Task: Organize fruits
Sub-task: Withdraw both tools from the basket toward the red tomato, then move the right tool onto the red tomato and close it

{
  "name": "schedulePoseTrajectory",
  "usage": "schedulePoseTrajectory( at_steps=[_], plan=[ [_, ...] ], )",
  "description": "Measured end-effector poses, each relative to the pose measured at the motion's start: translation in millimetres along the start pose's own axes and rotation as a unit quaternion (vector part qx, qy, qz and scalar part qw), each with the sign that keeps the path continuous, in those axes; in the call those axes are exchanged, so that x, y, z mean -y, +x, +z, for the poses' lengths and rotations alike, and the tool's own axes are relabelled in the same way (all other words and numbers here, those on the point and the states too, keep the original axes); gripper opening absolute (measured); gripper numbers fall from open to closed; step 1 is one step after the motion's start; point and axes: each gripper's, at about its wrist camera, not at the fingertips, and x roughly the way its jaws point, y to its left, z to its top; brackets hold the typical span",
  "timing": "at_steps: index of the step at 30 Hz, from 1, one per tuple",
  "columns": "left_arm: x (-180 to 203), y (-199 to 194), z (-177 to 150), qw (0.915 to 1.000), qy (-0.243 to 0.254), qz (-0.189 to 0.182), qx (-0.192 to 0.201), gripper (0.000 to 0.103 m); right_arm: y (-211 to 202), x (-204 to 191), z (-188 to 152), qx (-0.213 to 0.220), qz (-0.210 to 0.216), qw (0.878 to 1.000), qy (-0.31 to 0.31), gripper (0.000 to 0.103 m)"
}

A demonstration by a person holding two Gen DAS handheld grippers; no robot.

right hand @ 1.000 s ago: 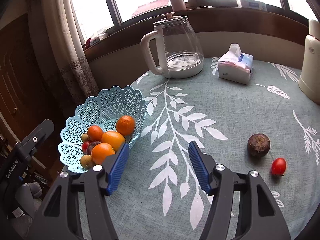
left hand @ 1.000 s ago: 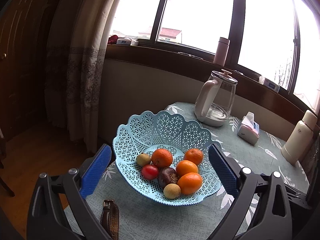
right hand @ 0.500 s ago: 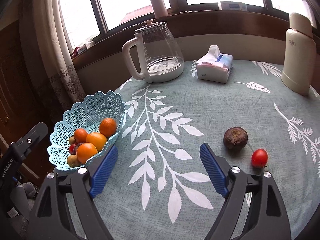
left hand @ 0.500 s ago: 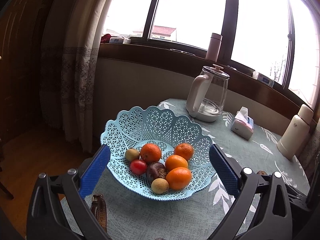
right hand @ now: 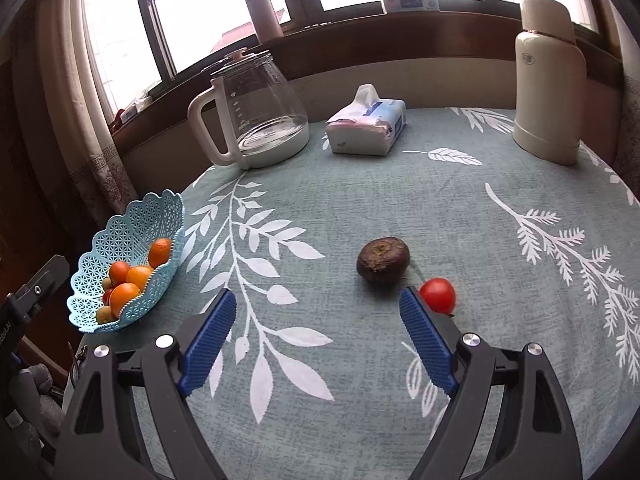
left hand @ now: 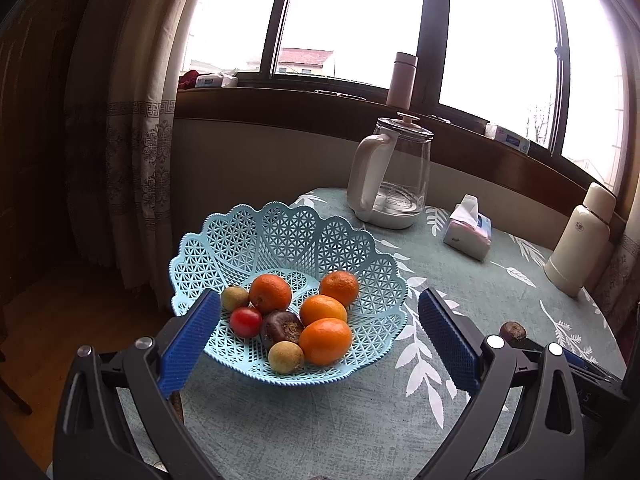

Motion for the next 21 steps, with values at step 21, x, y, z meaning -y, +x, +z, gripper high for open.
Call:
schedulePoseTrajectory(
  at_steps=[21],
  plan=[
    [13, -8, -3, 0.9997, 0.019, -0.013, 0.0, 0.1, 13, 60, 3, -0.039, -0.039, 0.998, 0.014, 0.071]
  ],
)
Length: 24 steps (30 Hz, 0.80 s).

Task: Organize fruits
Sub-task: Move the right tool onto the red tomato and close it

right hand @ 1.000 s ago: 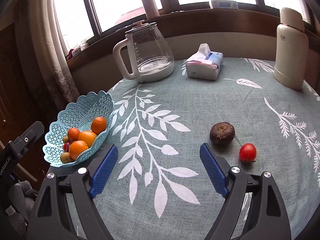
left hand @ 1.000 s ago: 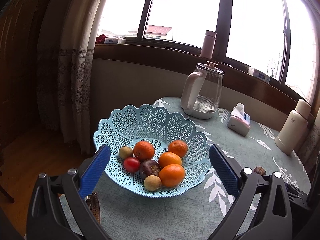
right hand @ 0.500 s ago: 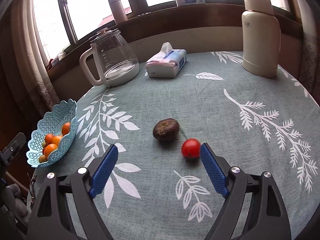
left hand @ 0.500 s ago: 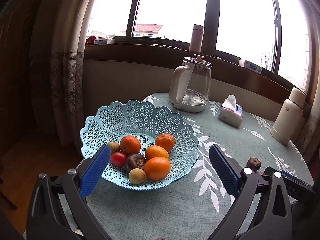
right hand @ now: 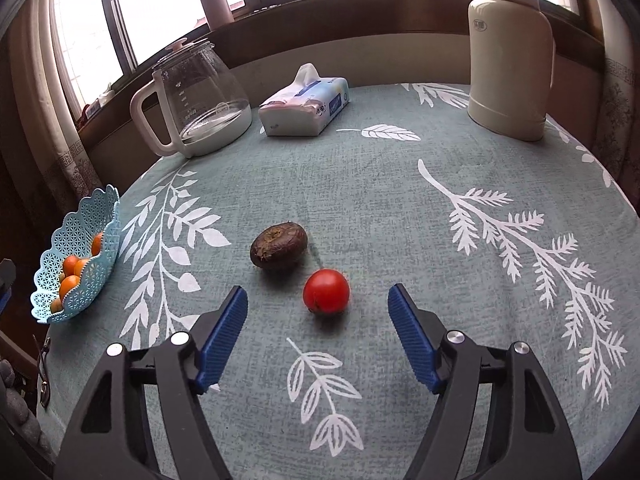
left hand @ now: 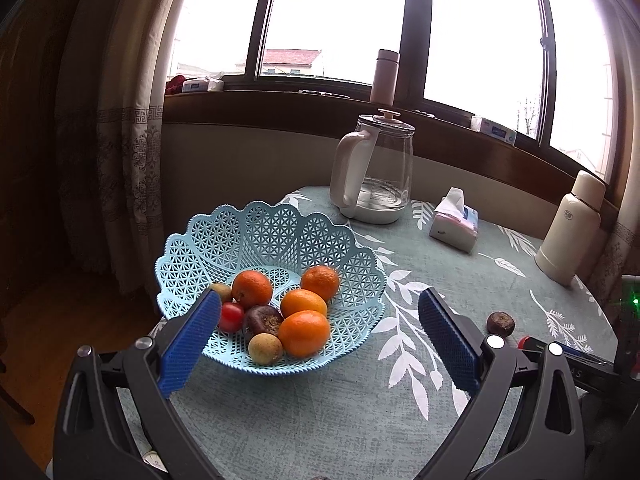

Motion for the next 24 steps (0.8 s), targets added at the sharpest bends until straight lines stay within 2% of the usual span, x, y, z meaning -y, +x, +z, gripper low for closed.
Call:
schedulePoseTrajectory(
  at_steps=[12, 24],
  plan=[
    [2, -1, -1, 1.0, 0.003, 0.001, 0.0, 0.1, 33, -7, 11, -0.05, -0.02, 0.998, -0.037, 0.049],
    [8, 1, -2, 0.9999, 0.011, -0.004, -0.004, 0.1, 36, -8, 11, -0.05, -0.036, 0.997, -0.047, 0.038]
  ],
)
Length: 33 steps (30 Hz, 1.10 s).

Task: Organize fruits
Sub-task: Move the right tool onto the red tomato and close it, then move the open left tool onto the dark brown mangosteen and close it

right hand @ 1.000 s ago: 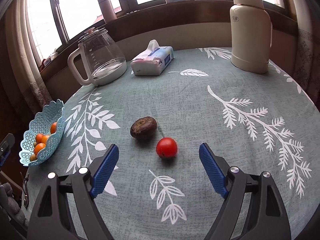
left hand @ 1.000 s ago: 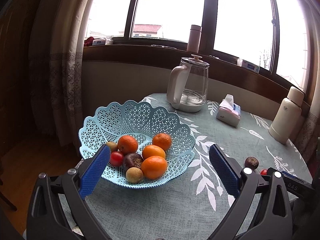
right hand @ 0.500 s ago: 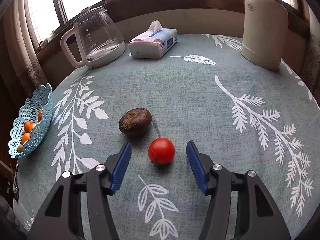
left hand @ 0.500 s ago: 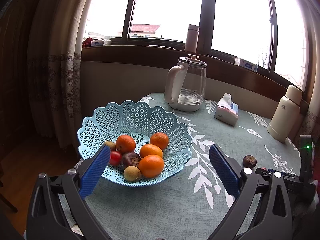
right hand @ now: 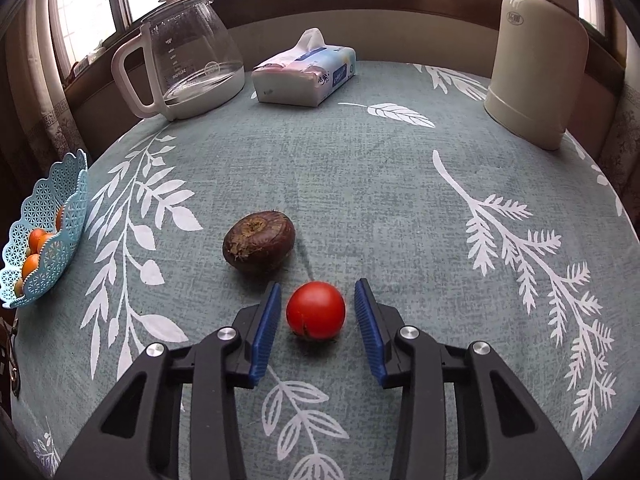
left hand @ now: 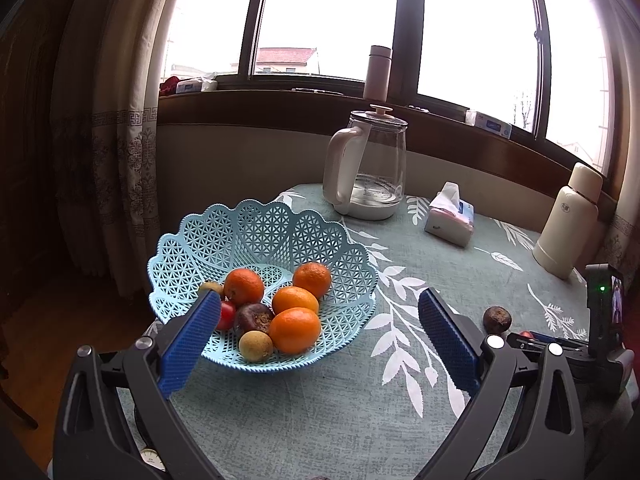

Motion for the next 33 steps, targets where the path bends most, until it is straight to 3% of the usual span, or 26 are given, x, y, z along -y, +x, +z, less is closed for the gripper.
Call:
schedulePoseTrajectory(
  at_steps=[7, 20, 33],
  plan=[
    [3, 1, 0, 1.0, 0.003, -0.001, -0.002, 0.1, -1, 3, -1, 0.002, -0.003, 1.0, 0.0, 0.028],
    [15, 1, 2, 0.9999, 0.016, -0.005, 0.001, 0.1, -11, 14, -7, 0.01, -0.003, 1.0, 0.013, 0.027],
    [59, 7, 5, 0.9974, 0.057, -0.044, -0.004, 0.1, -27, 42, -13, 0.035, -0.031, 0.999, 0.024, 0.027]
  ],
)
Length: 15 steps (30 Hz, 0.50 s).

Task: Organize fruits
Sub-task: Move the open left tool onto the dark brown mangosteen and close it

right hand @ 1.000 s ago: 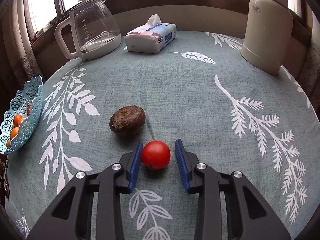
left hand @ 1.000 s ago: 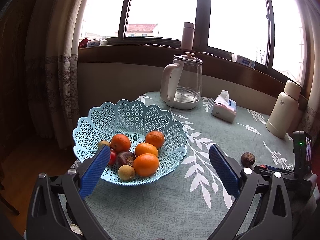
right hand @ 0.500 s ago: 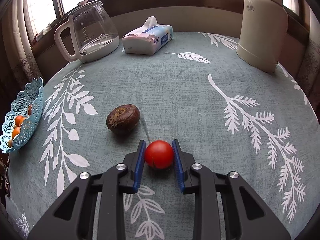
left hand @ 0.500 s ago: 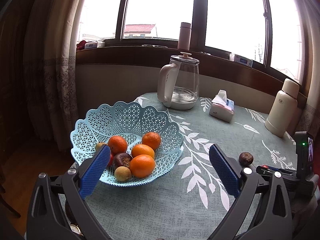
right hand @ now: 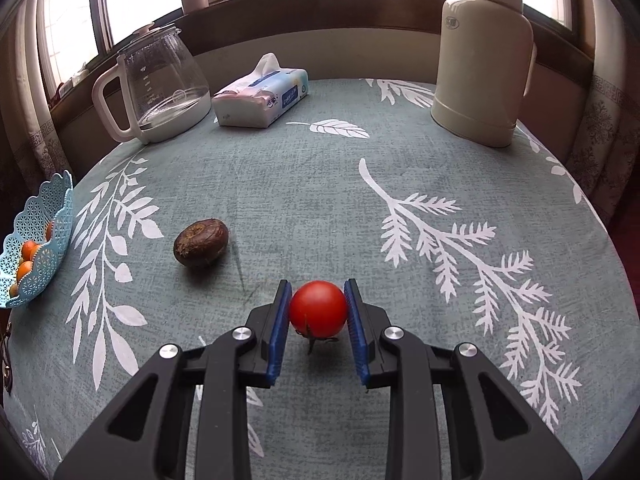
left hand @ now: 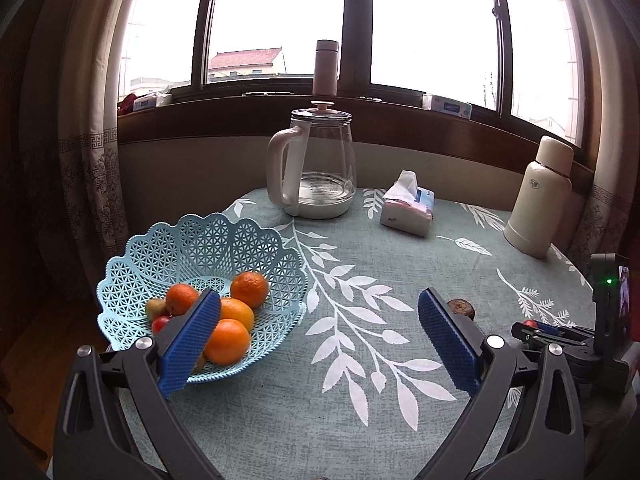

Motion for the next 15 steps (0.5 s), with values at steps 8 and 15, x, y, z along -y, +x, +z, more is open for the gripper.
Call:
schedulePoseTrajectory(
  at_steps=[8, 15],
  plan=[
    [45, 24, -1, 0.9971, 0.043, -0.054, -0.03, 0.1, 2, 11, -3, 0.001, 0.012, 1.0, 0.026, 0.027],
    [77, 63, -8, 0.9894, 0.063, -0.101, -0.083, 0.1, 4, 17, -6, -0.003, 0.022, 0.999, 0.045, 0.027]
  ],
)
